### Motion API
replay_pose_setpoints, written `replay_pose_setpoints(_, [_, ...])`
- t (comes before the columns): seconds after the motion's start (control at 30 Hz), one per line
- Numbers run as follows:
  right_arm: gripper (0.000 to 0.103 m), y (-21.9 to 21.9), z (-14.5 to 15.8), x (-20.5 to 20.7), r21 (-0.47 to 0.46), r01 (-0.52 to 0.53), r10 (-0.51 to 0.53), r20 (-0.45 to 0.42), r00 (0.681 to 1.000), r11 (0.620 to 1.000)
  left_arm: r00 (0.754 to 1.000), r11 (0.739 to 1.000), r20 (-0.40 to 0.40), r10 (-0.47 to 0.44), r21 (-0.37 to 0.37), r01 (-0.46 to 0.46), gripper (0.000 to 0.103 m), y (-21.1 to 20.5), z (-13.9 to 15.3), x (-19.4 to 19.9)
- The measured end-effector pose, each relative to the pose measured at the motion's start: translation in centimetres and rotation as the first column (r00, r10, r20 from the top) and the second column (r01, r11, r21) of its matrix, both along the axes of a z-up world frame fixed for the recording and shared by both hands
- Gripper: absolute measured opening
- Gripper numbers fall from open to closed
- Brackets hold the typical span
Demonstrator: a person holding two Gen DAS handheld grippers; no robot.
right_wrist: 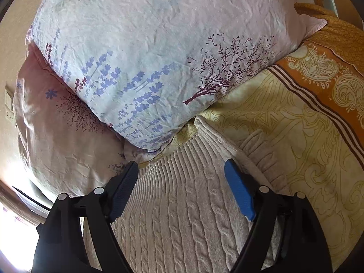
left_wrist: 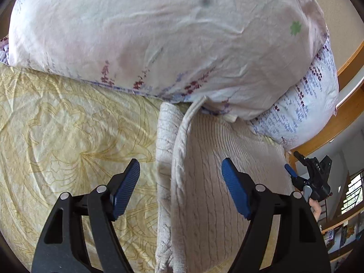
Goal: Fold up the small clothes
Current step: 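Fold the side edge with the left tool over the sweater body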
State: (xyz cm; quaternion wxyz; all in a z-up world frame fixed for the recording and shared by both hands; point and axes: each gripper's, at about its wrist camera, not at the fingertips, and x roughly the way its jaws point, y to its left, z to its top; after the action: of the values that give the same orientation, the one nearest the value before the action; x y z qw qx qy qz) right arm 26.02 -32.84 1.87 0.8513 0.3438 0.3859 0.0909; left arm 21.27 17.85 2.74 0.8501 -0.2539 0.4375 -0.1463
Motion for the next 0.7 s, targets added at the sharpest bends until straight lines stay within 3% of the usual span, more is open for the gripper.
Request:
replay_pose_setpoints(0.13, [0.081,0.0,0.3,-0.6,0.004,-0.023,0.023,0.003,1.0,1.0,0.999,1.0,-0.035,-0.021,-0.022,0.02,0.071,-1.2,-1.3,0.6])
replay_pose_setpoints(0.37, [0.081,-0.4,1.3,-1.6,0.004,-0.062,0.062,0.036,0.997,0.998,0.997,0.998,-0.071,0.006,-0.067,-0.011,0.053,-1.5,-1.7,1.0])
replay_pose_setpoints(0.47, [0.082,-0.4,1.3,-1.9,0.001,-0.08,0.08,0.046,0.996,0.997,0.995,0.991,-0.1,0.014,-0.131,-0.027,0.049,-1.4,-2.1,1.2])
replay_pose_setpoints(0.53, [0.082,-0.4,1.3,-2.1,0.004,-0.091,0.091,0.05,0.995,0.996,0.992,0.983,-0.123,0.005,-0.179,-0.027,0.043,-1.8,-2.4,1.4])
replay_pose_setpoints(0.6, [0.082,-0.4,1.3,-2.3,0.003,-0.103,0.103,0.055,0.993,0.995,0.989,0.974,-0.146,0.001,-0.224,-0.034,0.029,-2.3,-2.9,1.6])
replay_pose_setpoints(0.7, [0.082,-0.7,1.6,-2.7,-0.012,-0.113,0.113,0.069,0.991,0.994,0.988,0.949,-0.152,0.031,-0.305,-0.076,0.024,-2.5,-3.1,1.4])
